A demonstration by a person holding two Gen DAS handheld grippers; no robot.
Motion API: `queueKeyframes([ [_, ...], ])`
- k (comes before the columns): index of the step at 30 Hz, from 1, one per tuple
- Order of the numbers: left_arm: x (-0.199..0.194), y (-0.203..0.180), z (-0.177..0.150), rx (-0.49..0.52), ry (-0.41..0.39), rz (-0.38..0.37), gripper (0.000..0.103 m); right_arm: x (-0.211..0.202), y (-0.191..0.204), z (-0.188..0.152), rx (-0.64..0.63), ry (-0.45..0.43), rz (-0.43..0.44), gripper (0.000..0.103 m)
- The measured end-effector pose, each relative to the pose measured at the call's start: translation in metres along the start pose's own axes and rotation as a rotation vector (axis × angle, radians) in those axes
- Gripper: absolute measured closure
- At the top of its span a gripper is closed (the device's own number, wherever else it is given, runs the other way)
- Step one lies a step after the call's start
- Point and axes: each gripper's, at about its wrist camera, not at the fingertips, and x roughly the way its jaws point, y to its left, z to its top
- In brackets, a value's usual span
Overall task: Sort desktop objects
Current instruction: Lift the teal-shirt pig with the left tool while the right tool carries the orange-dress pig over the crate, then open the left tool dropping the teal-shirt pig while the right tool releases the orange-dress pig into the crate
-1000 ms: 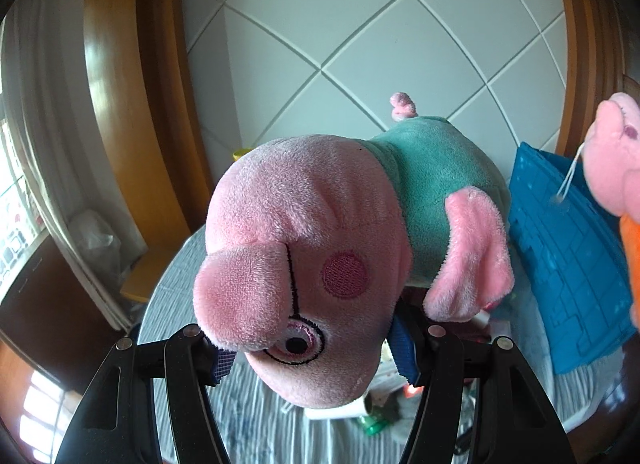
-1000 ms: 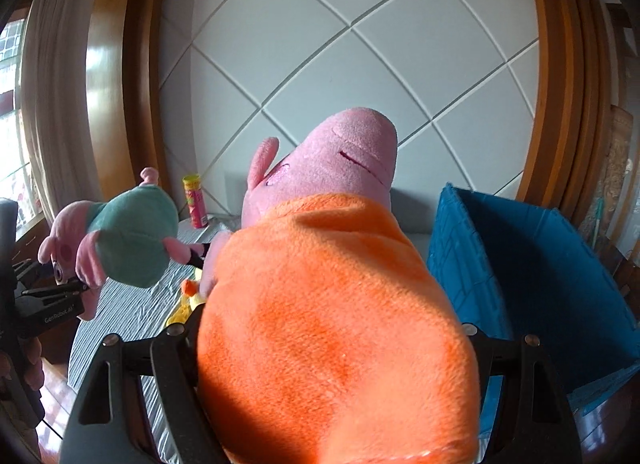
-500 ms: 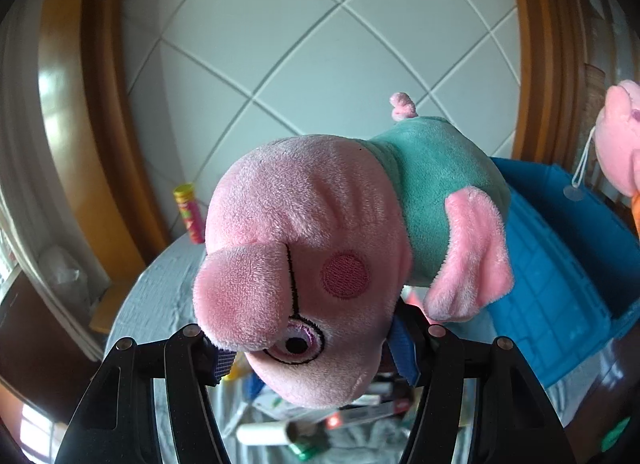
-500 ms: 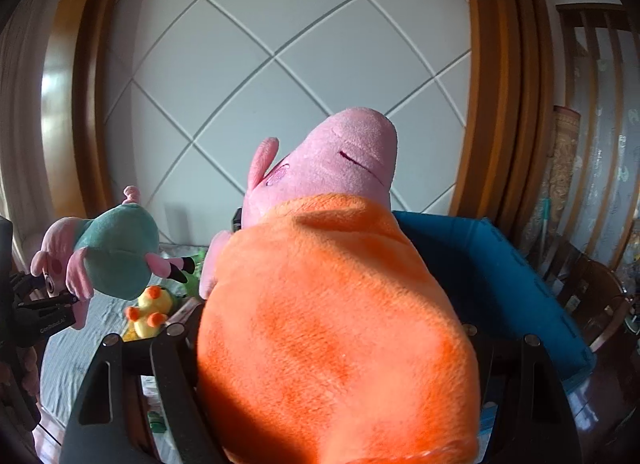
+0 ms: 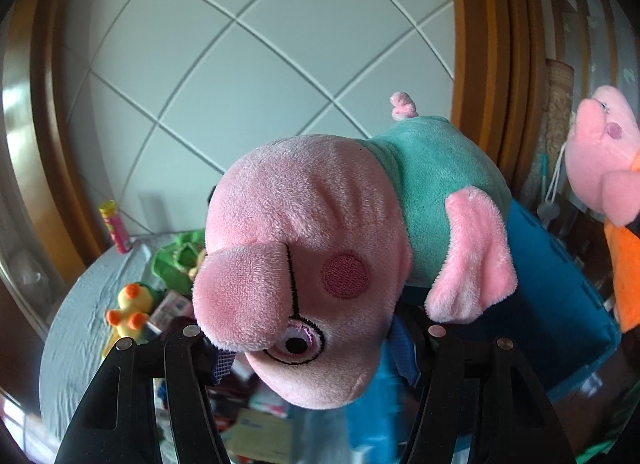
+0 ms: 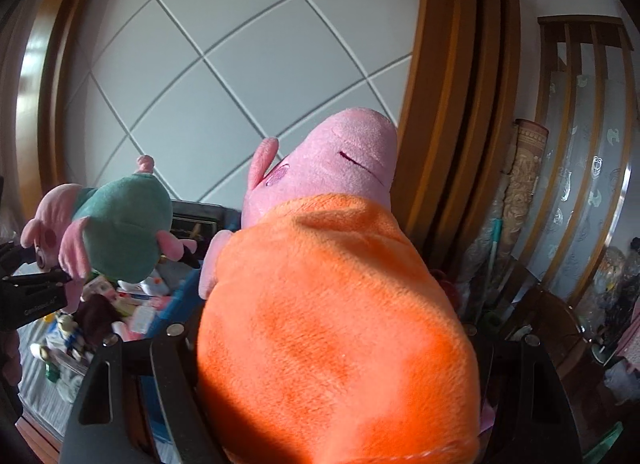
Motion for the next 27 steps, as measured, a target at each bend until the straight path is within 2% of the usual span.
queueKeyframes([
  [5, 0.014, -0.061, 0.015, 0.072, 0.045, 0.009, 0.041, 0.032, -0.052, -0.017, 0.012, 0.058, 0.008, 0.023],
  [9, 0.027, -0.087, 0.03, 0.079, 0.089, -0.028, 0.041, 0.059, -0.074, -0.039, 0.029, 0.12, 0.025, 0.023],
  [12, 0.041, -0.099, 0.043, 0.097, 0.118, -0.024, 0.041, 0.083, -0.087, -0.042, 0.041, 0.152, 0.021, 0.023],
  [16, 0.053, -0.103, 0.056, 0.114, 0.134, -0.017, 0.041, 0.101, -0.092, -0.034, 0.065, 0.181, 0.035, 0.023],
  [21, 0.062, -0.104, 0.071, 0.11, 0.162, -0.038, 0.041, 0.108, -0.097, -0.007, 0.07, 0.177, 0.03, 0.023],
  [27, 0.056, -0.105, 0.079, 0.119, 0.147, -0.043, 0.04, 0.106, -0.094, 0.025, 0.055, 0.18, 0.023, 0.023],
])
